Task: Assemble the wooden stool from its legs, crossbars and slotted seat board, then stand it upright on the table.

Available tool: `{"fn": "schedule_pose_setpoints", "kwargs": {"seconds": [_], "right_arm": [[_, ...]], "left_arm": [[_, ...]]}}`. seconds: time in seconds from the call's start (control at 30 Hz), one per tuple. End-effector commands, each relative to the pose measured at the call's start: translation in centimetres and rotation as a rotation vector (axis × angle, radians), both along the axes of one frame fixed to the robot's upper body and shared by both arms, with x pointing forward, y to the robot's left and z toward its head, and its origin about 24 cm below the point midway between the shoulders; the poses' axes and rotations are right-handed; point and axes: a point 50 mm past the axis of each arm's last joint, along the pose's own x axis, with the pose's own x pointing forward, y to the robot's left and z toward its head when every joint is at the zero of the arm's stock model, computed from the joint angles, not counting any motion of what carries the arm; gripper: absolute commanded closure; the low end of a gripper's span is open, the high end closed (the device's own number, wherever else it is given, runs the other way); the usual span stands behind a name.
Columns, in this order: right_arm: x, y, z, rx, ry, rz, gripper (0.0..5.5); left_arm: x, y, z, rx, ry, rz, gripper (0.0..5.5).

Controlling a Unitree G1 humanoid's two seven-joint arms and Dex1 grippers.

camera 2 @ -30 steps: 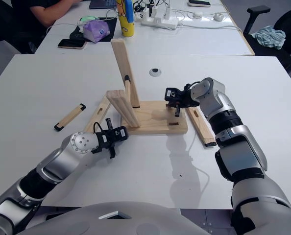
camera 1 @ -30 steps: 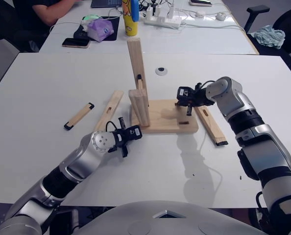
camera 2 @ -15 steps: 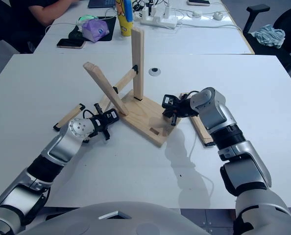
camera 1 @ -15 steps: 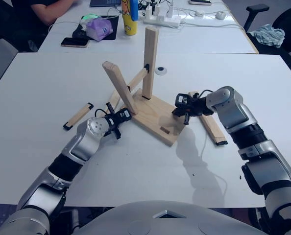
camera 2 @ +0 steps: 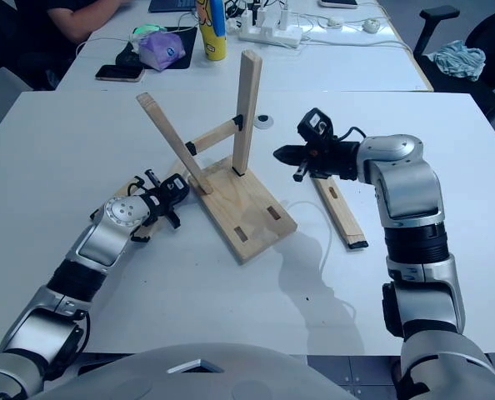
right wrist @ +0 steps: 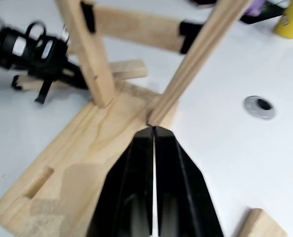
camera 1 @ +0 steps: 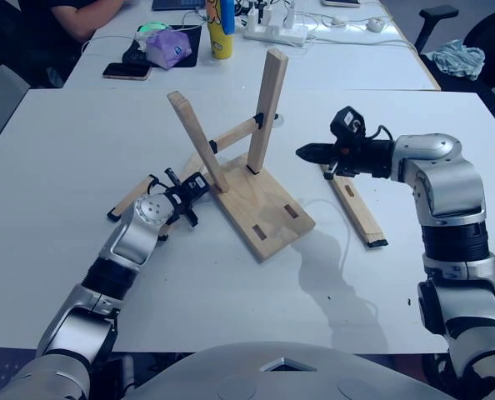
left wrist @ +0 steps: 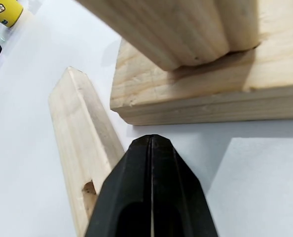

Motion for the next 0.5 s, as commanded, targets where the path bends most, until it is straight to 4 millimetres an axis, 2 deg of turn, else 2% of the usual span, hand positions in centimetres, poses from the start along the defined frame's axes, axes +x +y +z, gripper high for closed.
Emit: {"fn": "schedule_pose_setpoints", "kwargs": {"seconds": [0.03, 0.13, 0.27, 0.5], "right_arm": [[-0.1, -0.7, -4.6, -0.201, 0.040, -0.068, 5.50], [-0.6, -0.4, -7.1, -0.274, 0.055, -0.063, 5.50], [-1.4, -0.1, -9.0, -0.311, 0.108, -0.016, 5.50], [-3.5, 1.0, -9.7, -0.277, 0.229, 0.117, 5.50]], "left_arm": [[-0.1, -0.9, -1.1, -0.009, 0.042, -0.014, 5.48], [0.0, -2.4, -1.0, -0.026, 0.041, -0.064, 5.48], [0.2, -4.0, -0.7, -0.050, 0.040, -0.110, 5.48], [1.1, -4.9, -0.3, -0.050, 0.024, -0.124, 5.48]]}}
